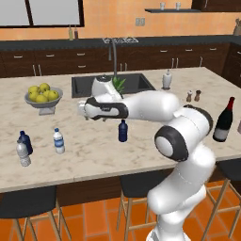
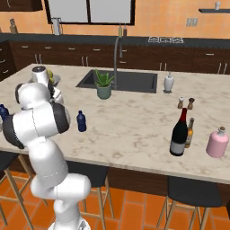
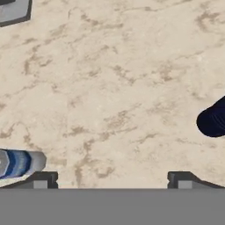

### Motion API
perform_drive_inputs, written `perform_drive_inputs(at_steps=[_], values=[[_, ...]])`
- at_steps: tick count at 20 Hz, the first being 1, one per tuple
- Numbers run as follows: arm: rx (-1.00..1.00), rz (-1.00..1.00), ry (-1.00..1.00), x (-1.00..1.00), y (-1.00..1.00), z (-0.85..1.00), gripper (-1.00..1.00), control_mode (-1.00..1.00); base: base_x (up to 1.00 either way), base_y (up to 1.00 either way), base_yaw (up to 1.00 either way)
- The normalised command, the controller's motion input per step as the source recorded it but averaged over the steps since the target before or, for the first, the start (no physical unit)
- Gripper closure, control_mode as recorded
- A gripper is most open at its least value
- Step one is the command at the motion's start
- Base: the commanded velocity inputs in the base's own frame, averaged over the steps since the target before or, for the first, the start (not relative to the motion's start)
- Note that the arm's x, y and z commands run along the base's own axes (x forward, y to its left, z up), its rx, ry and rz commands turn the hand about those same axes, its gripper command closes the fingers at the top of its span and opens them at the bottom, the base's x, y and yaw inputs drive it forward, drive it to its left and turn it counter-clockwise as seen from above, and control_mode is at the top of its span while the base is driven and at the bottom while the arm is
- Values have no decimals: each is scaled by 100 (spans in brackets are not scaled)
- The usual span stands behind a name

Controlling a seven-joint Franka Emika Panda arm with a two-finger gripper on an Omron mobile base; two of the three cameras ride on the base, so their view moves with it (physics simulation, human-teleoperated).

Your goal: Move the plastic bottles in the middle to the plastics group, and the glass bottles in the middle to the glass group.

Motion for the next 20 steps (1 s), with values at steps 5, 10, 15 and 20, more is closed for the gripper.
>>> perform_drive_inputs(at_steps=[5, 10, 15, 20], values=[[-14, -13, 2, -32, -100, 12, -100, -100, 0, 0, 0], [-6, 3, 10, -13, -89, 0, -100, -100, 0, 0, 0], [4, 19, 1, 4, -72, 0, -100, -100, 0, 0, 0], [0, 23, 3, 49, -24, -10, -100, -100, 0, 0, 0]])
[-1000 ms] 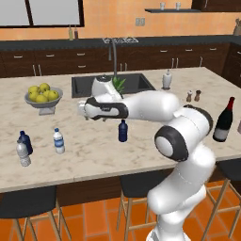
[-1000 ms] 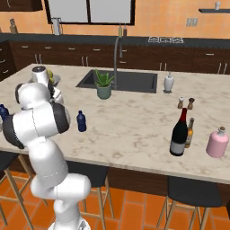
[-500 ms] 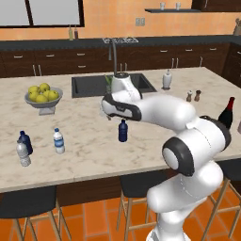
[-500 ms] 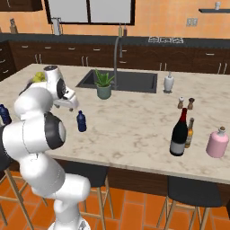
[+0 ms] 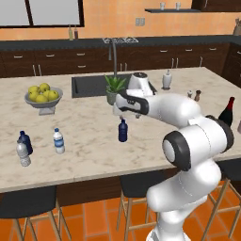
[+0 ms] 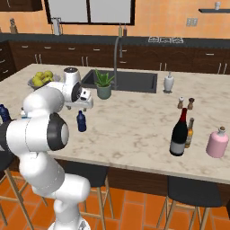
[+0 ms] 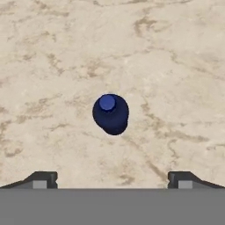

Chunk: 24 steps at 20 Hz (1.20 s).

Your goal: Move the plastic bottles in the middle to the plastics group, and the glass bottles in the middle to the glass group.

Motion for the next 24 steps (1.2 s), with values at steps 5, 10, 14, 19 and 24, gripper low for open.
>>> perform_drive_inputs(at_steps=[5, 10, 14, 19, 24], values=[[0, 25, 16, 58, 14, -25, -100, -100, 0, 0, 0], [-3, 14, 18, 45, 6, -22, -100, -100, 0, 0, 0], [-10, 8, 8, 24, 0, -15, -100, -100, 0, 0, 0], [-7, 6, 1, -5, 2, -19, -100, -100, 0, 0, 0], [-2, 2, 4, -9, 0, -24, -100, -100, 0, 0, 0]])
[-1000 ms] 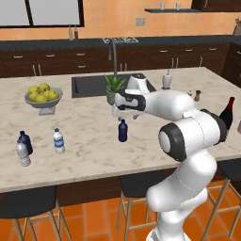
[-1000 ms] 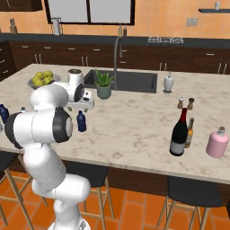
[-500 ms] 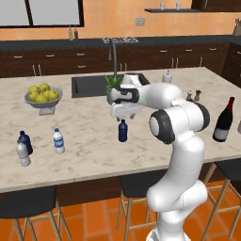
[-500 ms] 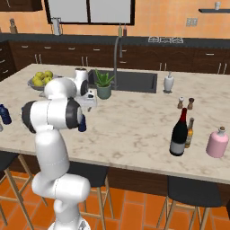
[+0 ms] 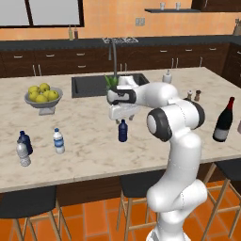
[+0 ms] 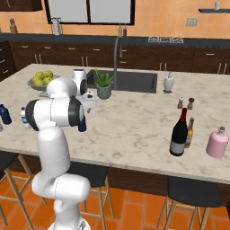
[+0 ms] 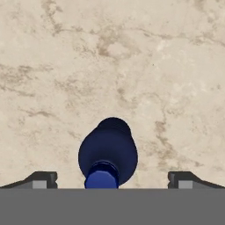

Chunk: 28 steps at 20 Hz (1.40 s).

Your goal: Move the plastic bottles in the middle to the plastics group, and the glass bottles in the middle to the glass group.

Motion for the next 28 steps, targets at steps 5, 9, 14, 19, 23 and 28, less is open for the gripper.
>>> perform_drive_inputs(at_steps=[5, 9, 14, 19, 23, 28], values=[[0, 0, 0, -14, 1, -17, -100, -100, 0, 0, 0], [0, 2, 0, 1, 1, -11, -100, -100, 0, 0, 0], [0, 4, -8, 3, 0, -16, -100, -100, 0, 0, 0], [0, 3, -3, 0, 0, -19, -100, -100, 0, 0, 0], [0, 2, -1, 0, 0, -14, 100, -100, 0, 0, 0], [2, 3, -3, -20, 0, -2, 100, -100, 0, 0, 0]])
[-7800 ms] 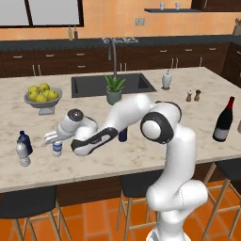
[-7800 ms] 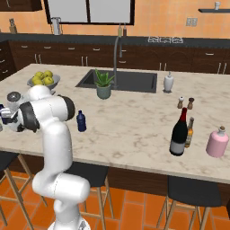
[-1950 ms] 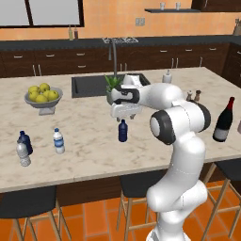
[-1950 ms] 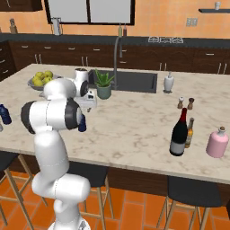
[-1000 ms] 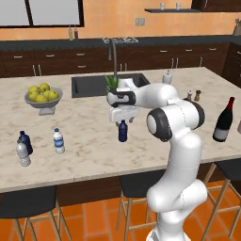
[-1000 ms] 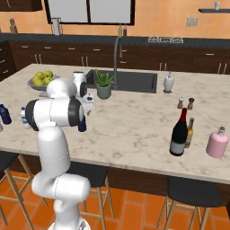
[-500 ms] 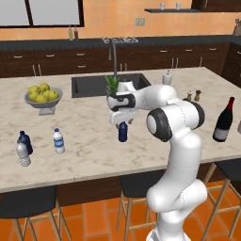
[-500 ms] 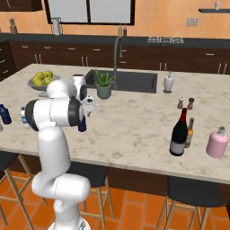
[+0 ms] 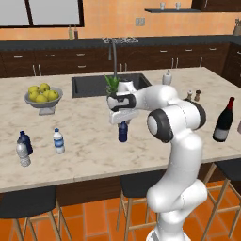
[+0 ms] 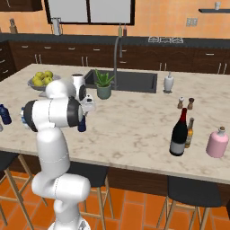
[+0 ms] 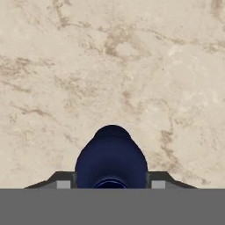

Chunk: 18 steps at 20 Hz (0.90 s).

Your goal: Move the plastic bottles in the middle to the plastics group, and the glass bottles in the middle to the glass group.

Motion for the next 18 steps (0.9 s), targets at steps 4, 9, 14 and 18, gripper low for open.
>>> perform_drive_inputs(at_steps=[4, 9, 14, 18], values=[[8, 11, 0, -59, -1, 19, 100, -100, 0, 0, 0], [8, 5, 0, -89, 0, 33, 100, -100, 0, 0, 0], [5, 1, 0, -69, 39, 29, 100, -100, 0, 0, 0], [4, 0, 5, -51, 71, 31, 100, -100, 0, 0, 0]])
